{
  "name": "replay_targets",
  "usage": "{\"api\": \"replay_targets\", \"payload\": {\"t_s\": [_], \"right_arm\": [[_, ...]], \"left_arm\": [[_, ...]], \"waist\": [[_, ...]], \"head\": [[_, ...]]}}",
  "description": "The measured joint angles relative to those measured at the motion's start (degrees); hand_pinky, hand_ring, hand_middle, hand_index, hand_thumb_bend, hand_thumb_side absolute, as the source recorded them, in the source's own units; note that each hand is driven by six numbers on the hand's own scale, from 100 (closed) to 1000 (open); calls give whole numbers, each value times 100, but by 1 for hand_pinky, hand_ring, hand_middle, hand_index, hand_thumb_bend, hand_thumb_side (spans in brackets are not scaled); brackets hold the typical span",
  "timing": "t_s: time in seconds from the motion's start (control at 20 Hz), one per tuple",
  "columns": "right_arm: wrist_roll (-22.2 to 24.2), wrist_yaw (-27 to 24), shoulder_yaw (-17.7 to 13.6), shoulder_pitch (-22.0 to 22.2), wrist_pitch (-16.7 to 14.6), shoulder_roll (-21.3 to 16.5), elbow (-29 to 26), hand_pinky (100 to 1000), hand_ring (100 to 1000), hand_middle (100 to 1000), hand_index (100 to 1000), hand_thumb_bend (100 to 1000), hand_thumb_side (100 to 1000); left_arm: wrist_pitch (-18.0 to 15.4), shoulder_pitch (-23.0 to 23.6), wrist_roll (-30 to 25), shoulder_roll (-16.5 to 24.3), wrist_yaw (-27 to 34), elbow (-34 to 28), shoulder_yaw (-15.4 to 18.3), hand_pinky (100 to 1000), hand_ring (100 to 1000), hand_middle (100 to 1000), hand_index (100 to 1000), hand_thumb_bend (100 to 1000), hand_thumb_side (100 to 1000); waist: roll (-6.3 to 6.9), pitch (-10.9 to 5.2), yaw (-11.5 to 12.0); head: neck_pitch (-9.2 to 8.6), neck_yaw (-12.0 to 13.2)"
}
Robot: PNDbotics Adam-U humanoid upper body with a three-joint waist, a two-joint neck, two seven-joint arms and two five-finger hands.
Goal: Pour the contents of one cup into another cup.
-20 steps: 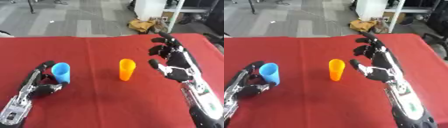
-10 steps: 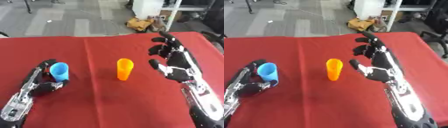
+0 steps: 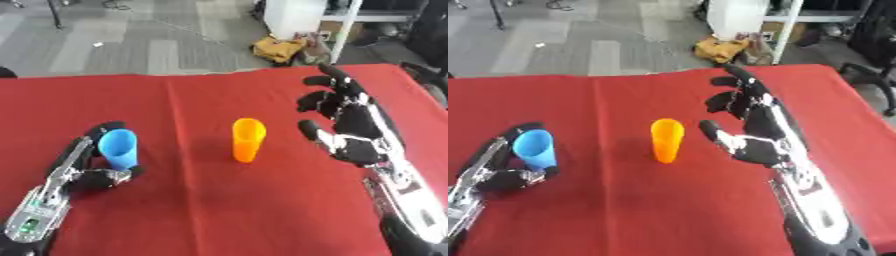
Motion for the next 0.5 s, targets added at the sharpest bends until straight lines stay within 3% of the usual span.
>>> {"api": "replay_targets", "payload": {"t_s": [0.5], "right_arm": [[3,0,17,-26,4,0,-4,647,652,744,931,497,100]], "left_arm": [[7,-60,-158,-39,-54,111,-1,555,837,766,762,615,100]], "waist": [[1,0,-17]], "head": [[-28,1]]}}
